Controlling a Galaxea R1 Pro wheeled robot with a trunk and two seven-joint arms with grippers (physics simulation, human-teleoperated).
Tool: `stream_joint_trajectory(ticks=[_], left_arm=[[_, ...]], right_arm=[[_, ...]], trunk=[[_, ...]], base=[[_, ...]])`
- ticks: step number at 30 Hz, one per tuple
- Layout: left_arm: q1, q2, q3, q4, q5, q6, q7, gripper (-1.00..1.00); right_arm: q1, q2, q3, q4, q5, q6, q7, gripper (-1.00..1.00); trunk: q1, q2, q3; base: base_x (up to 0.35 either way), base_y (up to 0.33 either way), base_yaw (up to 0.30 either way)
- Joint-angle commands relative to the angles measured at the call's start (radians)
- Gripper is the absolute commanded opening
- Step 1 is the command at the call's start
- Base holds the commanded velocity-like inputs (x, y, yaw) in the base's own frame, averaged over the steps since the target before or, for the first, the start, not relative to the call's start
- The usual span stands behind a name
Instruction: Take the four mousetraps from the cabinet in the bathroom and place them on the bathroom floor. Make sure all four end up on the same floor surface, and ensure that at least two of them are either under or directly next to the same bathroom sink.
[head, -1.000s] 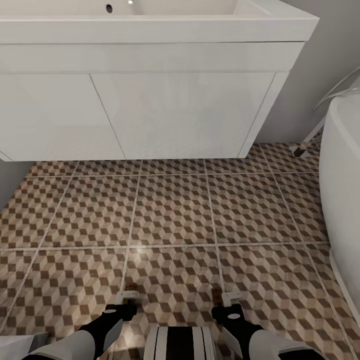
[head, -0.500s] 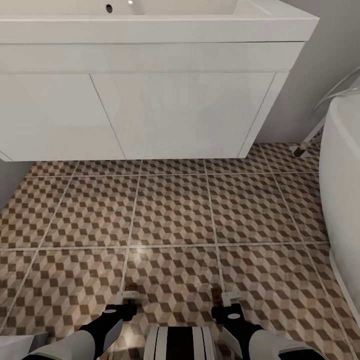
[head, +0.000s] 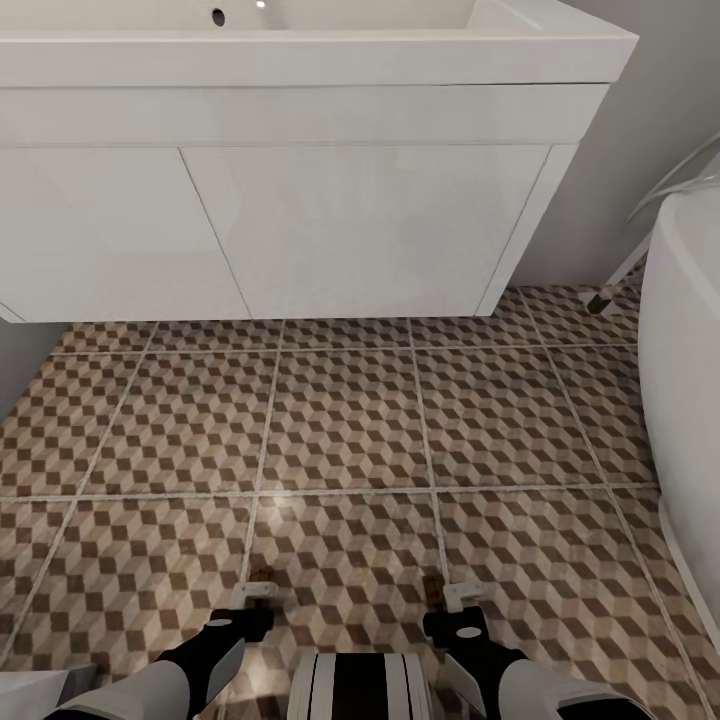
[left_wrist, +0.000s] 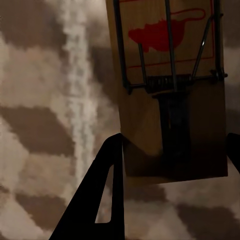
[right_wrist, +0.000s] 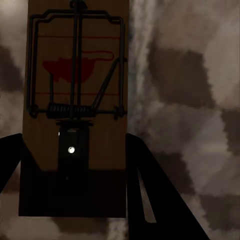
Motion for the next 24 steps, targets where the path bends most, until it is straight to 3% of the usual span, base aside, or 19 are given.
stream_joint_trajectory(ticks=[1, 13, 24], left_arm=[[0.000, 0.000, -0.009, -0.001, 0.008, 0.003, 0.007, -1.00], [0.000, -0.001, -0.009, -0.001, 0.008, 0.003, 0.007, -1.00], [0.000, -0.003, -0.009, -0.001, 0.008, 0.003, 0.009, -1.00]], right_arm=[[0.000, 0.000, 0.006, 0.001, 0.005, -0.001, -0.006, -1.00], [-0.001, -0.004, 0.007, 0.001, 0.003, -0.071, -0.006, -1.00], [-0.001, -0.004, 0.007, 0.001, 0.004, -0.082, -0.009, -1.00]], trunk=[[0.000, 0.000, -0.001], [0.000, 0.000, -0.001], [0.000, 0.000, -0.001]], base=[[0.000, 0.000, 0.000], [0.000, 0.000, 0.000], [0.004, 0.000, 0.000]])
